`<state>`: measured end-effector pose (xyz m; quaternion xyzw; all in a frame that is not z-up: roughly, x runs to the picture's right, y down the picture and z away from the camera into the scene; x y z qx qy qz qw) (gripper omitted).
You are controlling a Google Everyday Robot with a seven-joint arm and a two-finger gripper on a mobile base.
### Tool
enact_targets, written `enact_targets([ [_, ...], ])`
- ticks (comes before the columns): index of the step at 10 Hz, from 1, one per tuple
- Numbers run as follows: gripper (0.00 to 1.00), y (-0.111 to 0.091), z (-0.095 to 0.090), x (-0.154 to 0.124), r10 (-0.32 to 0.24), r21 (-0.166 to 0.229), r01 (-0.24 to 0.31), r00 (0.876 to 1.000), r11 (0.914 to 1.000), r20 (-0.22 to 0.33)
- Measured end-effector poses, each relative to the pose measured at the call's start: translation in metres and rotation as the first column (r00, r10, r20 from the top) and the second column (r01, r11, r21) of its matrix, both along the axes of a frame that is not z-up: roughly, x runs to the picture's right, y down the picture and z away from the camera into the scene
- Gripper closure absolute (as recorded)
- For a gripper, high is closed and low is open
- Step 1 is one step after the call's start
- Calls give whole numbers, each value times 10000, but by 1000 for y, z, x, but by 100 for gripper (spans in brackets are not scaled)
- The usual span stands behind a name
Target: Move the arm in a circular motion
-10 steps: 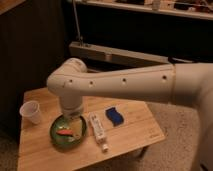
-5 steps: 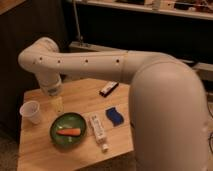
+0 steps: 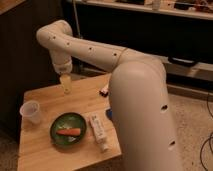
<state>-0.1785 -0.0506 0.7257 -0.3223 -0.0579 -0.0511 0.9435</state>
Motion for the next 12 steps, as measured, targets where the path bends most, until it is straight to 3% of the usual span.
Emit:
enact_targets([
  [3,20,-2,4,65,1053,-128,-1066,9912,9942,-799],
  [6,20,7,-2,144,2104,-125,-2148,9655,9766,-1536],
  [9,20,28,-13,229,3092,-43,-3193,9211,9477,-2365],
  [12,20,56,-29,295,3724,212,-3814,8872,9242,-2723],
])
